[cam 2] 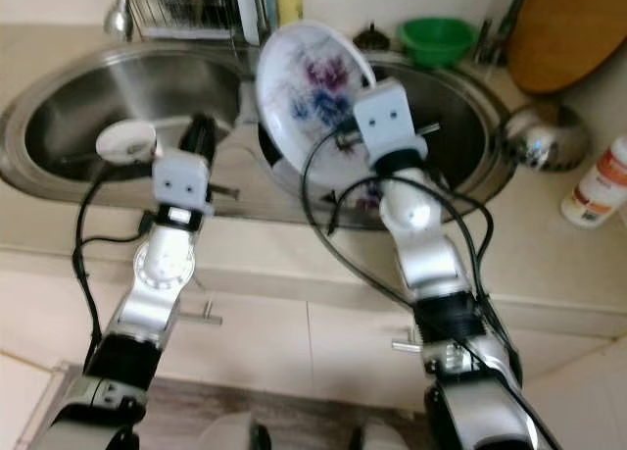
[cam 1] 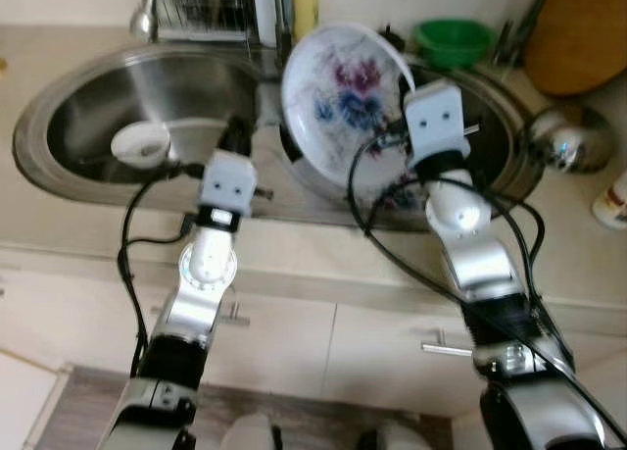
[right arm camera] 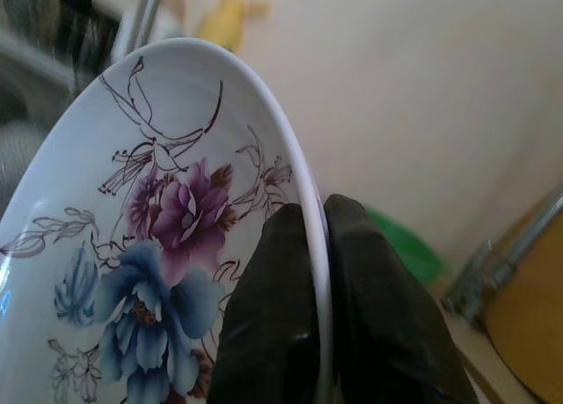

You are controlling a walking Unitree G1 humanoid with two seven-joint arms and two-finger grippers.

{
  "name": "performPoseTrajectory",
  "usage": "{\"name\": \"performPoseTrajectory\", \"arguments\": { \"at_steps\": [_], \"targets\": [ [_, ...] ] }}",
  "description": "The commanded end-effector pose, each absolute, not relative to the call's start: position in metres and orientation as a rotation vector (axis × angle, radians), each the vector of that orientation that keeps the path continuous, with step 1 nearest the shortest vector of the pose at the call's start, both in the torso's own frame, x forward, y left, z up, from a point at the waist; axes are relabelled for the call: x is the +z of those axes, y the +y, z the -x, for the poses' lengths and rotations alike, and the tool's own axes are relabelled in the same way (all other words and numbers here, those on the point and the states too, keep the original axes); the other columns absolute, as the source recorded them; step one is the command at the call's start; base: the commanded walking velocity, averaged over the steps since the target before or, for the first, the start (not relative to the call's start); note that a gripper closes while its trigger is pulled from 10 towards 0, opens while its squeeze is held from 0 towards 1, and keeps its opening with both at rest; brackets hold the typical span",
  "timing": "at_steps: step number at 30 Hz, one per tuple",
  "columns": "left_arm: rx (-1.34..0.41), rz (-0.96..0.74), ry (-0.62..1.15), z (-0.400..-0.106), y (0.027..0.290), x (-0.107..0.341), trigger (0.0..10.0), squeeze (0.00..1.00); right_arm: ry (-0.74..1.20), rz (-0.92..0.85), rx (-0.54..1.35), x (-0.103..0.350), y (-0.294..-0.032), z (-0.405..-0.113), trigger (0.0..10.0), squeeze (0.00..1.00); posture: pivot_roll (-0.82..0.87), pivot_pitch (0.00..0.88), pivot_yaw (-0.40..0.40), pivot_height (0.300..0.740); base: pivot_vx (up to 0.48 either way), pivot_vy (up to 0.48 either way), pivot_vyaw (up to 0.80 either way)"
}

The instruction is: Kitchen organization

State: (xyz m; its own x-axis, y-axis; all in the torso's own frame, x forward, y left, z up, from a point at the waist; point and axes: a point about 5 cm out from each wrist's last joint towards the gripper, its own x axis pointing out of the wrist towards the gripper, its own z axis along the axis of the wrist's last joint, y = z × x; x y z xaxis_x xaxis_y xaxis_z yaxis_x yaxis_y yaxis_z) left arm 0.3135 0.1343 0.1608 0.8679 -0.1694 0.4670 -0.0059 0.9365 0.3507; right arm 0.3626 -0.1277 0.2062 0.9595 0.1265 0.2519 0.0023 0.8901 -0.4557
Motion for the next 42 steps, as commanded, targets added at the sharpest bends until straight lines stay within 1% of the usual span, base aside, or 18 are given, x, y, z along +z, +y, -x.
{"name": "performPoseTrajectory", "arguments": {
  "at_steps": [1, 3, 7, 8, 9, 10, 19, 24, 25, 27, 28, 33, 35, 36, 37, 38, 39, 42],
  "targets": [
    [-0.087, -0.361, -0.487, -0.313, 0.137, 0.155, 10.0, 0.0, -0.262, 0.49, 0.072, 0.209, -0.124, -0.367, 10.0, 0.0, 0.16, 0.0, -0.01, 0.74, 0.0, 0.0, 0.0],
    [-0.086, -0.364, -0.487, -0.314, 0.138, 0.155, 10.0, 0.0, -0.167, 0.532, 0.084, 0.199, -0.128, -0.374, 10.0, 0.0, 0.16, 0.0, -0.012, 0.74, 0.0, 0.0, 0.0],
    [-0.084, -0.366, -0.486, -0.313, 0.138, 0.155, 10.0, 0.0, -0.088, 0.547, 0.119, 0.188, -0.128, -0.376, 10.0, 0.0, 0.17, 0.0, -0.016, 0.74, 0.0, 0.0, 0.0],
    [-0.084, -0.366, -0.486, -0.313, 0.138, 0.155, 10.0, 0.0, -0.077, 0.536, 0.127, 0.186, -0.128, -0.377, 10.0, 0.07, 0.17, 0.0, -0.016, 0.74, 0.0, 0.0, 0.0],
    [-0.084, -0.366, -0.486, -0.312, 0.138, 0.155, 10.0, 0.0, -0.068, 0.532, 0.135, 0.185, -0.127, -0.377, 10.0, 0.62, 0.17, 0.0, -0.017, 0.74, 0.0, 0.0, 0.0],
    [-0.083, -0.366, -0.486, -0.312, 0.138, 0.155, 10.0, 0.0, -0.063, 0.521, 0.137, 0.184, -0.127, -0.377, 10.0, 1.0, 0.17, 0.0, -0.017, 0.74, 0.0, 0.0, 0.0],
    [-0.072, -0.357, -0.484, -0.312, 0.14, 0.155, 10.0, 0.0, -0.081, 0.463, 0.146, 0.183, -0.125, -0.373, 10.0, 1.0, 0.16, 0.0, -0.02, 0.74, 0.0, 0.0, 0.0],
    [-0.076, -0.344, -0.483, -0.312, 0.138, 0.155, 10.0, 0.0, -0.255, 0.339, 0.092, 0.207, -0.128, -0.366, 10.0, 1.0, 0.16, 0.0, -0.021, 0.74, 0.0, 0.0, 0.0],
    [-0.076, -0.344, -0.483, -0.312, 0.138, 0.155, 10.0, 0.0, -0.255, 0.339, 0.092, 0.207, -0.128, -0.366, 10.0, 1.0, 0.16, 0.0, -0.021, 0.74, 0.0, 0.0, 0.0],
    [-0.078, -0.336, -0.486, -0.312, 0.138, 0.155, 10.0, 0.0, -0.345, 0.289, 0.069, 0.219, -0.13, -0.361, 10.0, 1.0, 0.16, 0.0, -0.021, 0.74, 0.0, 0.0, 0.0],
    [-0.078, -0.336, -0.486, -0.312, 0.138, 0.155, 10.0, 0.0, -0.345, 0.289, 0.069, 0.219, -0.13, -0.361, 10.0, 1.0, 0.16, 0.0, -0.021, 0.74, 0.0, 0.0, 0.0],
    [-0.078, -0.325, -0.482, -0.312, 0.139, 0.155, 10.0, 0.0, -0.494, 0.198, 0.013, 0.233, -0.134, -0.345, 10.0, 1.0, 0.16, 0.0, -0.024, 0.74, 0.0, 0.0, 0.0],
    [-0.081, -0.321, -0.481, -0.312, 0.139, 0.156, 10.0, 0.0, -0.512, 0.173, 0.004, 0.233, -0.133, -0.34, 10.0, 1.0, 0.16, 0.0, -0.024, 0.74, 0.0, 0.0, 0.0],
    [-0.083, -0.32, -0.481, -0.311, 0.139, 0.156, 10.0, 0.0, -0.52, 0.158, 0.013, 0.231, -0.13, -0.336, 10.0, 0.83, 0.16, 0.0, -0.025, 0.74, 0.0, 0.0, 0.0],
    [-0.085, -0.318, -0.481, -0.311, 0.139, 0.156, 10.0, 0.0, -0.514, 0.143, 0.02, 0.229, -0.129, -0.334, 10.0, 0.14, 0.16, 0.0, -0.026, 0.74, 0.0, 0.0, 0.0],
    [-0.085, -0.318, -0.481, -0.311, 0.139, 0.156, 10.0, 0.0, -0.514, 0.143, 0.02, 0.229, -0.129, -0.334, 10.0, 0.14, 0.16, 0.0, -0.026, 0.74, 0.0, 0.0, 0.0],
    [-0.088, -0.316, -0.48, -0.311, 0.139, 0.156, 10.0, 0.0, -0.506, 0.12, 0.026, 0.224, -0.127, -0.33, 10.0, 0.0, 0.16, 0.0, -0.026, 0.74, 0.0, 0.0, 0.0],
    [-0.089, -0.316, -0.48, -0.311, 0.139, 0.156, 10.0, 0.0, -0.502, 0.105, 0.03, 0.22, -0.126, -0.325, 10.0, 0.0, 0.16, 0.0, -0.025, 0.74, 0.0, 0.123, 0.0]
  ]
}}
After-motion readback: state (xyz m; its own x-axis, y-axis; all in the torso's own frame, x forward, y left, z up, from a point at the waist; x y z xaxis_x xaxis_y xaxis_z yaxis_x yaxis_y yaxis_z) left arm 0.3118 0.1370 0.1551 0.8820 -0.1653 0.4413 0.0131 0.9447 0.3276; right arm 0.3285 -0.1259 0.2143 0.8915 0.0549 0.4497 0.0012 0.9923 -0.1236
